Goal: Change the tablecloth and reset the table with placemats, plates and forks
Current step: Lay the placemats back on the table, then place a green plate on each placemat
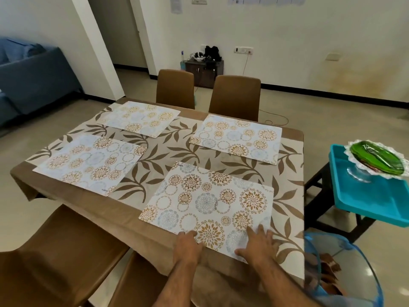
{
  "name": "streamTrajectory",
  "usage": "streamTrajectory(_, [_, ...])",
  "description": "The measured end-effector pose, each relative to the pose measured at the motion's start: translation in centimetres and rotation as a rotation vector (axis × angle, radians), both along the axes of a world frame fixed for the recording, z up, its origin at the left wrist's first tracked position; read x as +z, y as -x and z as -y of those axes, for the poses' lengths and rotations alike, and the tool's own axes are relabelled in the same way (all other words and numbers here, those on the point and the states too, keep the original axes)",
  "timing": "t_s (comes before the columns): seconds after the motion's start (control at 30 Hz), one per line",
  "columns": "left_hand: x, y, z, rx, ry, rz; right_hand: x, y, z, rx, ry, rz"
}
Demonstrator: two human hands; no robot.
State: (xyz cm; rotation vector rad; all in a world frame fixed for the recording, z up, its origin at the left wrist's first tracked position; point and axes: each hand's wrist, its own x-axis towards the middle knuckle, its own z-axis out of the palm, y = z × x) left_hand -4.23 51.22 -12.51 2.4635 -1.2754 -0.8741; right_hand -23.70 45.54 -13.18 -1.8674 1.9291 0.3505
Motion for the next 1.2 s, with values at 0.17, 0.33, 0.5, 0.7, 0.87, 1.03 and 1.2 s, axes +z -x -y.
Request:
streamTrajectory(0.17, [4.6,1.0,0.1,-0.154,0.144,-0.069,3.8,0.1,-1.6,-0.043,0.154,0.189])
streamTrajectory(0.33, [8.7,3.8,-2.6,-0.253,0.226,-0.158,8.3,1.8,-5.8,-0.162,0.234,0.293])
streamTrajectory(0.5, [11.2,7.4,-7.4,-0.335,0.274,-0.250,10.9,4.7,-12.1,-0.288,0.273,0.379])
streamTrajectory(0.7, [12.8,12.4,-13.0,-0.394,0.272,-0.415,13.2,9.8,-18.5,-0.451,0.324,0.461])
streamTrajectory(0.87, [13.8,17.5,-15.2,-0.410,0.274,-0.528,14.5,15.0,-21.4,-0.539,0.374,0.560])
streamTrajectory(1.03, [14.2,24.9,-15.2,-0.444,0.309,-0.545,15.7,22.2,-22.8,-0.568,0.435,0.600])
streamTrajectory(1.2, [13.4,36.0,-15.8,-0.477,0.308,-0.573,16.0,33.0,-24.0,-0.571,0.462,0.629])
